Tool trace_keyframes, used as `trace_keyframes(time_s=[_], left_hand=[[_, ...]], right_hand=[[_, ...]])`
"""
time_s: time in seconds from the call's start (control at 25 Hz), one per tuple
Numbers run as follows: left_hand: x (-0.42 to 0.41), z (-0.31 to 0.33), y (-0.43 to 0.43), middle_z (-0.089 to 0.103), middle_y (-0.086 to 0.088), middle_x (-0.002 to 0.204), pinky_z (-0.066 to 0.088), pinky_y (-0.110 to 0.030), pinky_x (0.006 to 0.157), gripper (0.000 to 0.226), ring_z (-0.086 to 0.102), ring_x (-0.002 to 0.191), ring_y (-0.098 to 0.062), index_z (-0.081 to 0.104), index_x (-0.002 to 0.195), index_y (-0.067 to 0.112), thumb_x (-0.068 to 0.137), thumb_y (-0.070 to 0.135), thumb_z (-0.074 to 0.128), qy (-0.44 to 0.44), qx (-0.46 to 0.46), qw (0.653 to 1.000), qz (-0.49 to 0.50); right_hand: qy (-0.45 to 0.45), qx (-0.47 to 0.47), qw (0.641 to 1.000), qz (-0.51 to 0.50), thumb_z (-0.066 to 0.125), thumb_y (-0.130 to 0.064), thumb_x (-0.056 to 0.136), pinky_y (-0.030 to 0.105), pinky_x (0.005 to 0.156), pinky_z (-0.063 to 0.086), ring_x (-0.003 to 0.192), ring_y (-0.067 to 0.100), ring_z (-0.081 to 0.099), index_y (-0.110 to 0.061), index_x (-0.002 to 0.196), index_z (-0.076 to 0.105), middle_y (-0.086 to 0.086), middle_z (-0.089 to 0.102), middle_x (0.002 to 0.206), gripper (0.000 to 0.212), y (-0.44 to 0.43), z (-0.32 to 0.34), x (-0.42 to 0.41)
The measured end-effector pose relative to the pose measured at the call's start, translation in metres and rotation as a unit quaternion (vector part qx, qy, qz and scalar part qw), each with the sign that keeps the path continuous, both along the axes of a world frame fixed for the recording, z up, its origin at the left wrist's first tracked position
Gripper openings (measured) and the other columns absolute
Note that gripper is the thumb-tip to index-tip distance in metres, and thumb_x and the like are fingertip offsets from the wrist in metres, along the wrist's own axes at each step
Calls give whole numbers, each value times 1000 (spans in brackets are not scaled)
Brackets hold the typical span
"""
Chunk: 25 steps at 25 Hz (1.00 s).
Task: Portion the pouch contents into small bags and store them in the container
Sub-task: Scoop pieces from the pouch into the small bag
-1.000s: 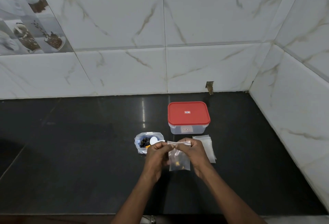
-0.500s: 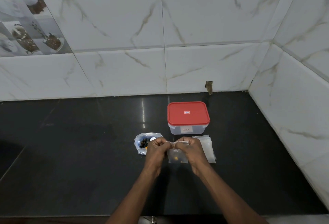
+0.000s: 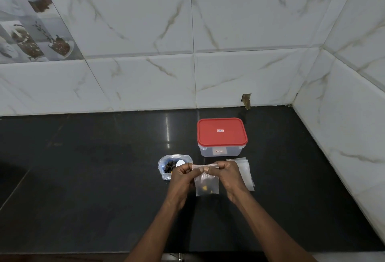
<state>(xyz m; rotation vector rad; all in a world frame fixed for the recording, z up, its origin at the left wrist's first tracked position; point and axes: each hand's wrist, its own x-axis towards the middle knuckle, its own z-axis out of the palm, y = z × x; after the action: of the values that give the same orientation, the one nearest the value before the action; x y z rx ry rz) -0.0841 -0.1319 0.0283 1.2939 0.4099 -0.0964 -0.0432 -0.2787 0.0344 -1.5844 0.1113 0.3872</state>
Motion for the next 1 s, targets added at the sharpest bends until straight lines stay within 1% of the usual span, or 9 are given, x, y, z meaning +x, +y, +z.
trace_keyframes(time_s=[0.08, 0.16, 0.28, 0.36, 0.52, 0.68, 0.84, 0.92, 1.0], left_hand=[[2, 3, 1, 70, -14, 74, 52, -36, 72, 17, 64, 71, -23, 73, 74, 6, 88, -1, 68, -1, 29, 1000, 1], [5, 3, 0, 60, -1, 59, 46, -26, 59, 30, 53, 58, -13, 63, 63, 12, 89, -4, 62, 11, 86, 996, 18], [7, 0, -5, 47, 6, 53, 38, -26, 54, 29, 41, 55, -12, 51, 58, 19, 82, 5, 59, 26, 124, 991, 30], [6, -1, -6, 54, 0, 57, 42, -29, 56, 16, 47, 58, -15, 57, 61, 15, 75, 11, 62, 22, 71, 997, 27], [7, -2, 0, 74, -14, 78, 56, -34, 69, 4, 69, 72, -22, 73, 80, 2, 82, -1, 76, -1, 23, 1000, 20], [13, -7, 6, 76, -18, 79, 55, -33, 69, 8, 70, 74, -28, 77, 76, 3, 79, -4, 77, -9, 58, 998, 35], [13, -9, 9, 77, -22, 89, 59, -45, 83, 4, 74, 89, -39, 79, 85, 1, 83, 1, 75, 2, 47, 999, 27], [14, -9, 8, 78, -20, 88, 60, -45, 83, 4, 74, 87, -37, 79, 83, 1, 83, 0, 75, 14, 50, 998, 37], [16, -5, 3, 78, -16, 80, 59, -38, 76, 7, 73, 78, -30, 78, 78, 2, 82, -3, 74, 19, 61, 996, 58]], right_hand=[[10, 26, 999, 27, 77, -9, 78, 39, 83, 55, 90, 31, 71, -3, 87, 76, 14, 76, 87, 11, -4, 3, -1], [15, 49, 998, 29, 76, -5, 78, 39, 80, 55, 84, 28, 71, -3, 86, 76, 15, 76, 87, 9, -5, 4, -2], [-21, 11, 1000, 7, 72, -4, 79, 33, 70, 52, 73, 19, 67, -4, 78, 75, 12, 75, 79, 3, -1, 3, -2], [-68, -62, 996, 14, 69, -9, 82, 31, 69, 53, 72, 17, 66, -5, 77, 73, 10, 74, 76, 8, 3, -2, 0], [-108, -132, 985, 22, 74, -15, 80, 33, 71, 56, 74, 13, 69, -13, 75, 75, -2, 74, 74, 6, 3, -5, 5], [-88, -85, 992, 10, 78, -12, 77, 38, 76, 58, 77, 20, 71, -12, 74, 76, 1, 75, 75, 4, 2, -2, 5], [-60, -6, 998, -7, 74, -2, 80, 36, 78, 56, 82, 27, 70, -3, 80, 75, 11, 75, 79, 1, -6, 1, 5], [-56, 14, 998, -12, 72, -1, 80, 36, 79, 55, 82, 27, 69, -2, 82, 75, 13, 75, 81, 3, -10, 1, 5], [-58, 26, 998, -17, 71, -3, 82, 36, 80, 56, 84, 24, 70, -5, 84, 76, 10, 76, 84, 5, -13, 0, 6]])
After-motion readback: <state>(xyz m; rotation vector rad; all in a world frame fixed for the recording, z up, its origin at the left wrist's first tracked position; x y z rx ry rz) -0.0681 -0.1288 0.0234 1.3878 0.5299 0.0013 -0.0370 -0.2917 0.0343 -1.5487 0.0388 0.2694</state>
